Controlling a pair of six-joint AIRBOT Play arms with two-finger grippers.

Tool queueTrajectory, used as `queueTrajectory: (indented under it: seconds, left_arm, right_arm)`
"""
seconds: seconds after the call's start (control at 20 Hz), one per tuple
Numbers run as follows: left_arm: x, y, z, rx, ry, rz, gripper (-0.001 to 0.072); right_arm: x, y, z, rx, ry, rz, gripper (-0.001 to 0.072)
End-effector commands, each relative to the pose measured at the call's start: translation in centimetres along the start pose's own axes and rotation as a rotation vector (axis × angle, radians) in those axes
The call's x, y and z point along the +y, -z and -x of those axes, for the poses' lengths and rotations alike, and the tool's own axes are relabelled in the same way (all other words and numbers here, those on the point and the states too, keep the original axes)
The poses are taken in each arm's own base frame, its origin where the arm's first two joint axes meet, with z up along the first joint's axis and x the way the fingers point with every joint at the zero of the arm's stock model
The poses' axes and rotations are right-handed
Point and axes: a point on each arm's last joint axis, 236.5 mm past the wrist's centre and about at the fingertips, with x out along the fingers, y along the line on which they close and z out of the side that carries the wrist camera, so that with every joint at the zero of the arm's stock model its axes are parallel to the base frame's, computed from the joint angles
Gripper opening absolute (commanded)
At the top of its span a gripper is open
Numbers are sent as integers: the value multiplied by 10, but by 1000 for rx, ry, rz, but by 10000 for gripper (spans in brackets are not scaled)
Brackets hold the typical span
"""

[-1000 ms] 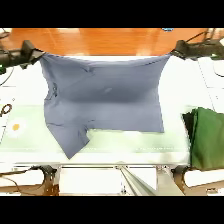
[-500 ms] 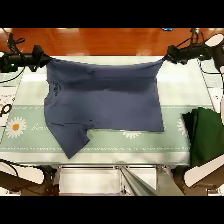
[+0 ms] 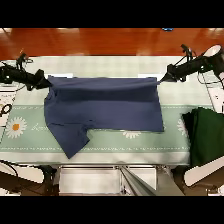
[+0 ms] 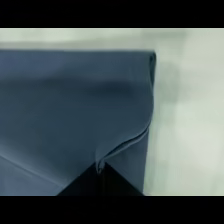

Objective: Fold the shirts.

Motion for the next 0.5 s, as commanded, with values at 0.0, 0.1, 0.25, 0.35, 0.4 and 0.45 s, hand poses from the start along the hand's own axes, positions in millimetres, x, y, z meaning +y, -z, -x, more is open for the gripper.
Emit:
queueTrajectory:
  seconds: [0.0, 0.1, 0.25, 0.35, 0.4, 0.45]
  left_arm:
    - [13, 28, -11, 95, -28, 14, 49]
    - [9, 34, -5, 127, -24, 35, 500]
    - [0, 29, 34, 101, -19, 56, 511]
    - [0, 28, 74, 7, -31, 53, 511]
    - [8, 41, 90, -15, -51, 45, 510]
    - [34, 65, 102, -7, -128, 86, 509]
  right_arm:
    - [-10, 21, -20, 49, -11, -66, 75]
    - [-9, 23, -14, 63, -9, -92, 413]
    - [-13, 3, 48, -26, -2, -124, 412]
    - [-26, 5, 106, -123, 36, -147, 406]
    - [-34, 15, 127, -161, 74, -151, 406]
    - [-43, 29, 142, -201, 112, -157, 405]
